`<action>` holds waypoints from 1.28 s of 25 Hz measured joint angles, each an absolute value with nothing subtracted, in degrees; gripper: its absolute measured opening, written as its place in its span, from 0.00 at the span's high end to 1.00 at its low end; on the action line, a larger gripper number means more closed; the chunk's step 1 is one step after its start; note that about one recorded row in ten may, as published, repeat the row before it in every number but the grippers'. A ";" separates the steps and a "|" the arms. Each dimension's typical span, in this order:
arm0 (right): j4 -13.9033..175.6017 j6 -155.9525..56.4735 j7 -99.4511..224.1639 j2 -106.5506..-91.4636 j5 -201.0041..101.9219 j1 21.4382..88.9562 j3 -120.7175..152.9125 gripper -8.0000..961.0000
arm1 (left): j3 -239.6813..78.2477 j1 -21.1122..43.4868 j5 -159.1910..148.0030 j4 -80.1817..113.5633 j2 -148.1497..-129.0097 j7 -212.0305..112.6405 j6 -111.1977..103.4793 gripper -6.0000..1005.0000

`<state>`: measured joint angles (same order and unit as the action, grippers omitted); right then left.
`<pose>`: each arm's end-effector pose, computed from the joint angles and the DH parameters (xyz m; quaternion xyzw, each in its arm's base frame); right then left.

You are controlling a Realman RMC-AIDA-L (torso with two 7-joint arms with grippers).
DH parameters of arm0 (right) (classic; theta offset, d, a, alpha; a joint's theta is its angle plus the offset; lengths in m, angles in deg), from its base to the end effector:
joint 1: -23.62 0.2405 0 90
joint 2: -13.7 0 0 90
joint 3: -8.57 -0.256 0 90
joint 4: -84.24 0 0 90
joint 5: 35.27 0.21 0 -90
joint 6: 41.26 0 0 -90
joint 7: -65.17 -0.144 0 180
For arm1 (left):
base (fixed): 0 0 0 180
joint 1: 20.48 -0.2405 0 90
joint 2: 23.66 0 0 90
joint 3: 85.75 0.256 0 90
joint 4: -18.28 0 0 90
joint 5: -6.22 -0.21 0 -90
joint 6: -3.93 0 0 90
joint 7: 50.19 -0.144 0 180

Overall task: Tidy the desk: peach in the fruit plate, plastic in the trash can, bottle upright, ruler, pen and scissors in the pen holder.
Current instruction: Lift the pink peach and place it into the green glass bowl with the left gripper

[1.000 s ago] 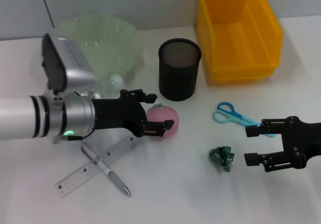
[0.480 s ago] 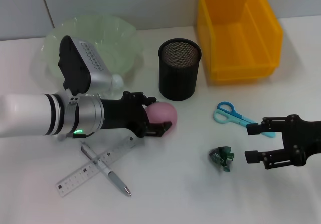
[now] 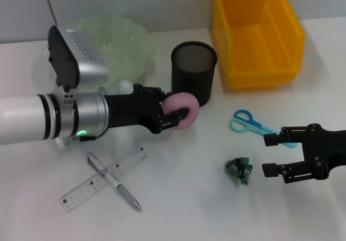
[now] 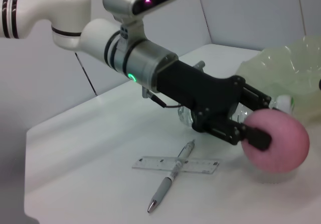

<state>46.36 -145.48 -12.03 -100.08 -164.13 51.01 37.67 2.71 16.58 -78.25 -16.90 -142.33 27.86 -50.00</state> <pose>0.3045 0.2856 0.0421 -0.9509 0.2283 0.1977 0.0674 -0.1912 0.3725 -0.0922 -0.9683 -0.1232 -0.1510 0.1563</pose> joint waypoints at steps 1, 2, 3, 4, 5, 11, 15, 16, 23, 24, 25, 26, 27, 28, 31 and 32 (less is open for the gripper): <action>46.36 -145.48 -12.06 -100.10 -164.13 51.07 37.67 0.20 | 2.05 16.25 -77.75 -17.42 -142.24 27.88 -51.46 0.50; 46.38 -145.48 -12.07 -100.12 -164.13 51.15 37.67 0.20 | 1.73 16.16 -77.66 -17.52 -142.24 27.88 -51.93 0.53; 46.41 -145.48 -12.09 -100.14 -164.13 51.25 37.67 0.20 | 0.64 15.92 -77.44 -17.78 -142.21 27.88 -53.60 0.54; 46.51 -145.48 -12.09 -100.14 -164.13 51.29 37.66 0.20 | -0.62 15.74 -77.36 -17.92 -142.16 27.88 -55.38 0.55; 46.51 -145.48 -12.09 -100.14 -164.13 51.29 37.66 0.20 | -1.51 15.66 -77.34 -17.97 -142.10 27.88 -56.78 0.56; 46.39 -145.47 -12.01 -100.21 -164.12 51.38 37.66 0.20 | -11.99 14.42 -77.64 -18.65 -141.76 27.85 -68.33 0.60; 46.41 -145.48 -12.02 -100.13 -164.12 51.43 37.66 0.21 | -18.38 13.50 -77.42 -19.12 -141.78 27.33 -73.31 0.62; 46.41 -145.47 -12.02 -100.13 -164.11 51.45 37.66 0.21 | -19.79 13.40 -77.34 -19.14 -141.84 27.27 -74.05 0.63; 46.58 -145.49 -11.98 -100.17 -164.12 51.45 37.66 0.21 | -23.18 13.04 -73.82 -18.33 -142.15 25.30 -75.18 0.67; 46.68 -145.50 -11.85 -100.22 -164.11 51.36 37.66 0.21 | -23.23 12.78 -72.69 -18.13 -142.19 24.52 -75.03 0.68; 46.68 -145.50 -11.85 -100.22 -164.11 51.36 37.66 0.21 | -23.26 12.46 -70.94 -17.78 -142.24 23.25 -74.77 0.70; 46.79 -145.50 -11.83 -100.22 -164.12 51.32 37.66 0.21 | -23.27 12.09 -68.17 -16.76 -142.28 21.18 -74.34 0.73; 46.84 -145.50 -11.83 -100.22 -164.12 51.29 37.66 0.22 | -23.28 11.98 -66.02 -15.76 -142.29 19.60 -74.04 0.73; 46.86 -145.50 -11.83 -100.23 -164.12 51.22 37.66 0.22 | -23.28 11.94 -64.47 -14.94 -142.29 18.49 -73.82 0.74; 46.88 -145.49 -11.83 -100.45 -164.12 51.08 37.66 0.22 | -23.29 12.01 -60.06 -12.29 -142.29 14.81 -72.77 0.75; 46.89 -145.46 -11.83 -100.56 -164.11 51.07 37.66 0.22 | -23.29 12.01 -60.06 -12.29 -142.29 14.81 -72.77 0.76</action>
